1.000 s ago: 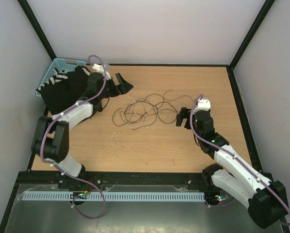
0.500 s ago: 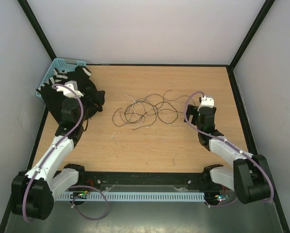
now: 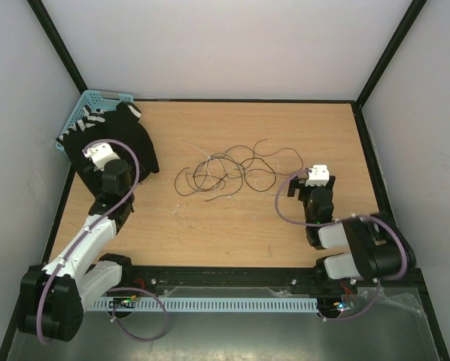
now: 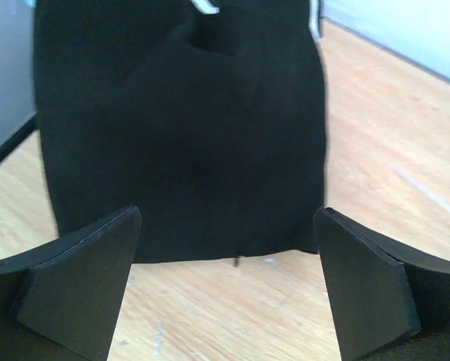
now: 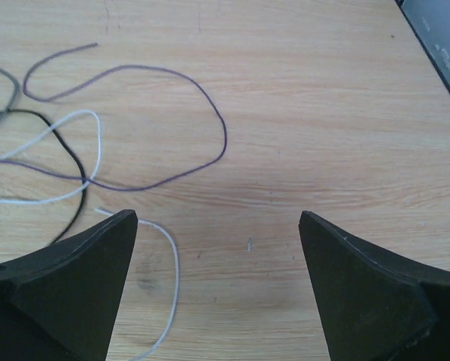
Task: Zip-tie the wires
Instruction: Reset both arms
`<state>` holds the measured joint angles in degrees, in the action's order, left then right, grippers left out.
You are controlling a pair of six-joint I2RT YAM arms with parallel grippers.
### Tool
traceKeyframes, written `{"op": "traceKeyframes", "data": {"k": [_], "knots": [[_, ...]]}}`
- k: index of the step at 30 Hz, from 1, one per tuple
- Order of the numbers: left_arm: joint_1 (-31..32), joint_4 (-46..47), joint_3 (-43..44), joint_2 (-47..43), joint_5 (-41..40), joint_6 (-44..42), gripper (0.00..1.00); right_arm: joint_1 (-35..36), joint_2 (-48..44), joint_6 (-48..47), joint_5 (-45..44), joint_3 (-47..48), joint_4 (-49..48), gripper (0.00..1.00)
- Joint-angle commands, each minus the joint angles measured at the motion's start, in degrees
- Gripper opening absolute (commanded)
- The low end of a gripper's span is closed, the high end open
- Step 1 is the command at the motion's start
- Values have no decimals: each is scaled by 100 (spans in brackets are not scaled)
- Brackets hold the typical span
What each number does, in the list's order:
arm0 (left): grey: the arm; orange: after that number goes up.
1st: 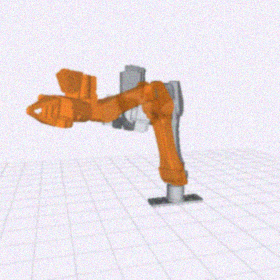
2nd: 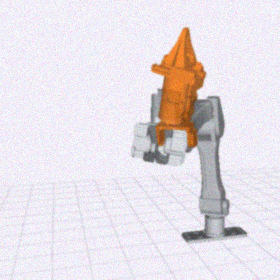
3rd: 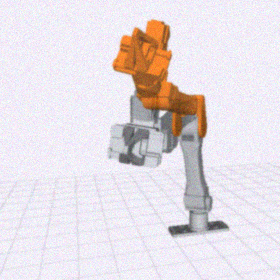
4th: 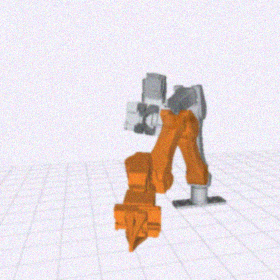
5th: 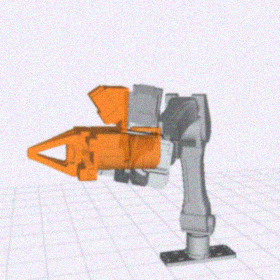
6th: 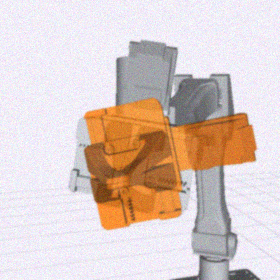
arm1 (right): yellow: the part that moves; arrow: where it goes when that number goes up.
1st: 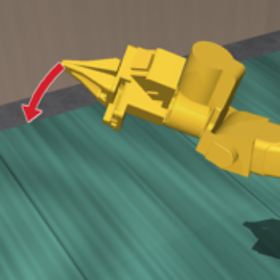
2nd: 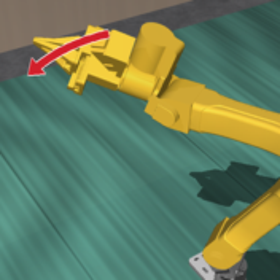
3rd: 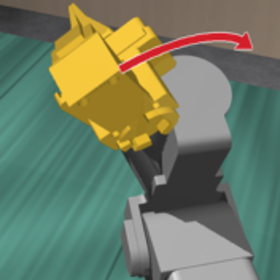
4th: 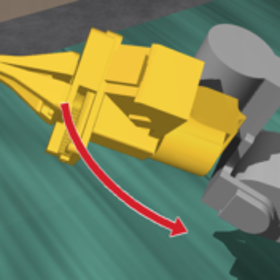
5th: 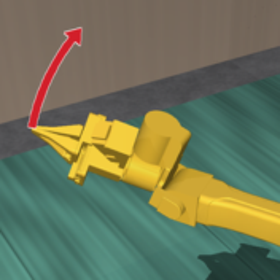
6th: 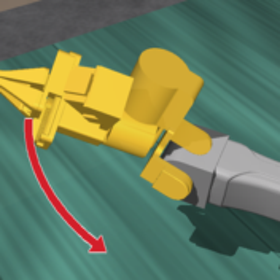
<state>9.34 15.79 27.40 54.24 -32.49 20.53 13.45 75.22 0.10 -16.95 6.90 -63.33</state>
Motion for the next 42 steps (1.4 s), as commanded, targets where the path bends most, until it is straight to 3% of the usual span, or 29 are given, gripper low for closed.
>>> {"op": "traceKeyframes", "data": {"k": [1, 2, 4, 7, 10, 12, 15, 19, 24, 27, 29, 42], "knots": [[-29, -66, -36, 225, -780, -514, 99, -18, 1343, -331, 179, -422, -3058, 99], [-21, -72, -38, 291, -777, -523, 99, -18, 1348, -372, 221, -444, -3062, 99], [-41, -59, -69, 431, -782, -507, 99, -22, 795, -177, 65, -157, -1588, 99], [-155, -33, -117, 699, -490, -569, 99, -27, 1239, -246, -24, 33, -1968, 99], [-287, 130, -121, 1091, 35, -802, 99, -24, 1001, -140, -106, 279, -1075, 99], [-307, 371, -123, 1417, 189, -1015, 99, -29, 1179, -186, -122, 179, -1604, 99], [-319, 1308, -374, 1923, 428, -1292, 99, -19, 1009, -125, -116, 258, -1184, 99], [-327, 2426, -621, 2196, 845, -1986, 99, -29, 1082, -162, -124, 225, -1332, 99], [-442, 4592, -1088, 3156, 1826, -2616, 99, -26, 1093, -159, -133, 229, -1377, 99], [-445, 4398, -760, 3557, 1978, -2726, 99, -22, 1088, -159, -148, 238, -1339, 99], [-684, 3486, -509, 3383, 2123, -2340, 99, -20, 1099, -142, -176, 263, -1313, 99], [-794, 3553, -535, 3393, 2265, -2284, 99, -19, 1095, -133, -199, 304, -1235, 99]]}}
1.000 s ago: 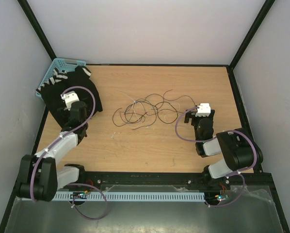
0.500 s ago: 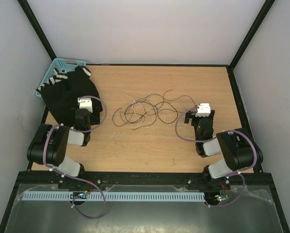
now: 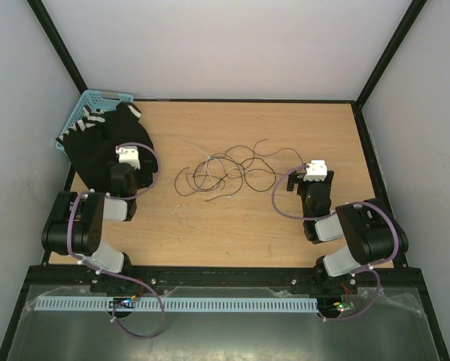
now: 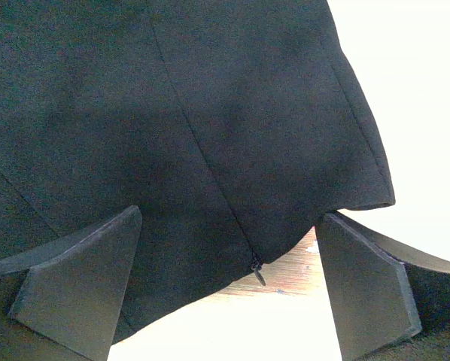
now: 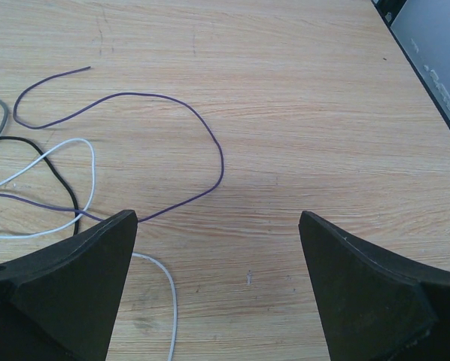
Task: Zip-tie the wires
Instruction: Reset both arms
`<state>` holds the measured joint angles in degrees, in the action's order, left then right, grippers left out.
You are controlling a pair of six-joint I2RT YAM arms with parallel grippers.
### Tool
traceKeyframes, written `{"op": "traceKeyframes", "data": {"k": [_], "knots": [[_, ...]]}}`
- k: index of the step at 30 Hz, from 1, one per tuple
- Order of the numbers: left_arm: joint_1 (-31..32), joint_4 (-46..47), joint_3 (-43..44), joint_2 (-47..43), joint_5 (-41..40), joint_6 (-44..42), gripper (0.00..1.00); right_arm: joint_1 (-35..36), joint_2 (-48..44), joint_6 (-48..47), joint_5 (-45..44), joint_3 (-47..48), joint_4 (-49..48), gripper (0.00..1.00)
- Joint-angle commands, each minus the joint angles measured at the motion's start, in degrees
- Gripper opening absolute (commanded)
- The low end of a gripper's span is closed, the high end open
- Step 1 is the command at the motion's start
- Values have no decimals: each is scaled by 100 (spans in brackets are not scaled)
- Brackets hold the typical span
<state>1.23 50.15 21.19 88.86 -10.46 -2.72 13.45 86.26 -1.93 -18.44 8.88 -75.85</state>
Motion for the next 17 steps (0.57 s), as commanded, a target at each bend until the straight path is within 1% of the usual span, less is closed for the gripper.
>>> {"op": "traceKeyframes", "data": {"k": [1, 17], "knots": [[17, 118, 86, -68, 67, 43, 99, -24, -4, 70, -47, 104, 18, 99], [34, 110, 111, -51, 150, -23, 99, -19, -9, 62, -37, 111, 17, 99]]}}
